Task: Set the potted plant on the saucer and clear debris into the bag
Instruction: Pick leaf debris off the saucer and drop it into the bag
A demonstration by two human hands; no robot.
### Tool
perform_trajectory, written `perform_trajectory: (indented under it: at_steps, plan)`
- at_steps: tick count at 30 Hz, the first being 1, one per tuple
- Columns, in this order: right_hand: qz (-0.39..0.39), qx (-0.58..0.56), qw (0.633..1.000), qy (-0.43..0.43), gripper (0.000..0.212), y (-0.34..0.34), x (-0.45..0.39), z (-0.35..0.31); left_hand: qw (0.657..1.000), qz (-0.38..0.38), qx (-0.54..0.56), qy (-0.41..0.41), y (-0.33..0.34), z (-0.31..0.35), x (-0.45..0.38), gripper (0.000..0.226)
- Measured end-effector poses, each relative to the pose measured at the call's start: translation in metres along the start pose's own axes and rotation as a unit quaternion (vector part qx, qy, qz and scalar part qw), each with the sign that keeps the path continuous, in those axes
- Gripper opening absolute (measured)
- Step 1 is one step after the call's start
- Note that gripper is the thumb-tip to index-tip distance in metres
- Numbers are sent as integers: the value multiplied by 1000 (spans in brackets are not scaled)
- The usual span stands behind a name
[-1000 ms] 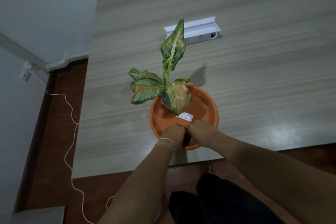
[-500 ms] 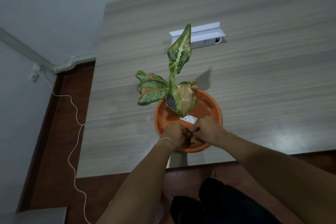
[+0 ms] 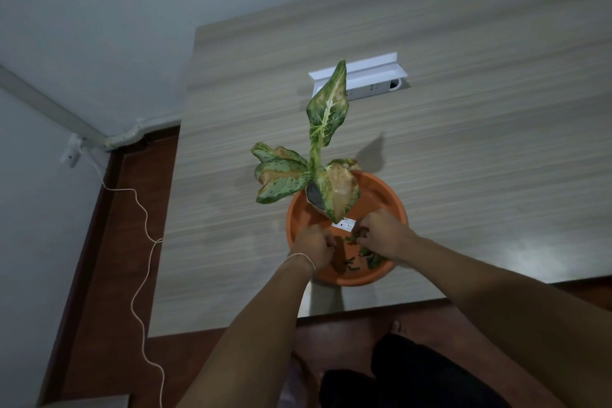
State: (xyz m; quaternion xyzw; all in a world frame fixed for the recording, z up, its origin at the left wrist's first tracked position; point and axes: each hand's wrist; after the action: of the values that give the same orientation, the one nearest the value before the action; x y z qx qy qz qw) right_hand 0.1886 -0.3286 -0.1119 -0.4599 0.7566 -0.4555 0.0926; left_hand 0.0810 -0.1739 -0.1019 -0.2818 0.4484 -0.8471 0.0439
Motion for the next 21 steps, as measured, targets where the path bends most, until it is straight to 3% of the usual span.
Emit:
perform_trajectory:
  at_steps: [21]
  plan:
    - [19, 33, 999, -9, 12, -9, -2, -26, 997, 45, 48, -51, -20, -23, 15, 7]
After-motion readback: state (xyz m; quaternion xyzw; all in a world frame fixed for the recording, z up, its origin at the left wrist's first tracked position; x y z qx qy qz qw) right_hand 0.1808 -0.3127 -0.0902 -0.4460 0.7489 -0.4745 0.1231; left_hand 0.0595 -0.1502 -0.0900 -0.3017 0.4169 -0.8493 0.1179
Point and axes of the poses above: each hand's wrist, its own x-axis away from the middle knuckle, its own y-axis out of the palm, z = x × y, and after that the axes turned 2 degrees about -y, right-handed
